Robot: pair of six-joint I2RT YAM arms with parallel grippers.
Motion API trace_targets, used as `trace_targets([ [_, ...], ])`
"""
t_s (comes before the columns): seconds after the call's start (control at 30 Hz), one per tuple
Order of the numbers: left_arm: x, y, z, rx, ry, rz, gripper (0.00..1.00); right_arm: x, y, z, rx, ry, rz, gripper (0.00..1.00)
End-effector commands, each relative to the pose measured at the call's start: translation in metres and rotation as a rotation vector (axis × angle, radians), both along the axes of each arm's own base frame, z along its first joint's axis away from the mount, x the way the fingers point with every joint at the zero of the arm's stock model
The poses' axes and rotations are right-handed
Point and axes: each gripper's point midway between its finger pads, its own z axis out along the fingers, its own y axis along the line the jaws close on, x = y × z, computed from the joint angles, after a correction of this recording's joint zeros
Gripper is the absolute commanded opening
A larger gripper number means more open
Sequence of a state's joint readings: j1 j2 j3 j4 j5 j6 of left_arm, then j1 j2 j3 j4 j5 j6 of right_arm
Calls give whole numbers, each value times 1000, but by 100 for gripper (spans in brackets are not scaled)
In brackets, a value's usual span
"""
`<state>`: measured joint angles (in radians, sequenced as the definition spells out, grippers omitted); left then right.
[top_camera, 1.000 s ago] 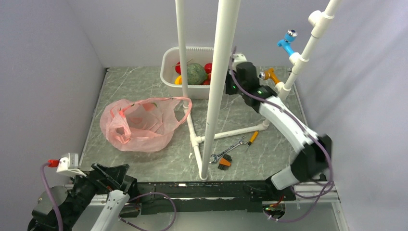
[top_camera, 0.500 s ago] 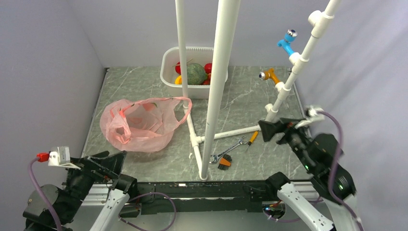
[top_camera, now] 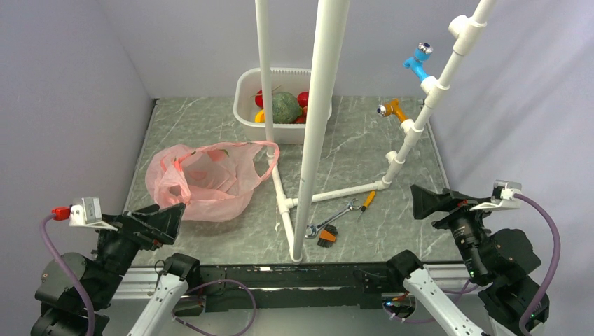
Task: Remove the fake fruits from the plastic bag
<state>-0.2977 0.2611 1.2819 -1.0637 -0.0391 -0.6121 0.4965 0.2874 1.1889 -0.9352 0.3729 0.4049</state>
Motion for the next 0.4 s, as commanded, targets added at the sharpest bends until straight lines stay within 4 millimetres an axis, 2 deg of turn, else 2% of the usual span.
trace_targets([
  [0.0,5,4,13,4,-92,24,99,3,-8,-12,22,29,-60,99],
  [0.1,5,10,7,2,-91,55,99,7,-8,-14,46,21,-74,100],
  [0.2,5,14,2,-1,-87,82,99,8,-5,-7,32,6,-56,100],
  [0.37,0,19,7,7,-100,99,99,10,0,3,-16,-10,-23,100],
])
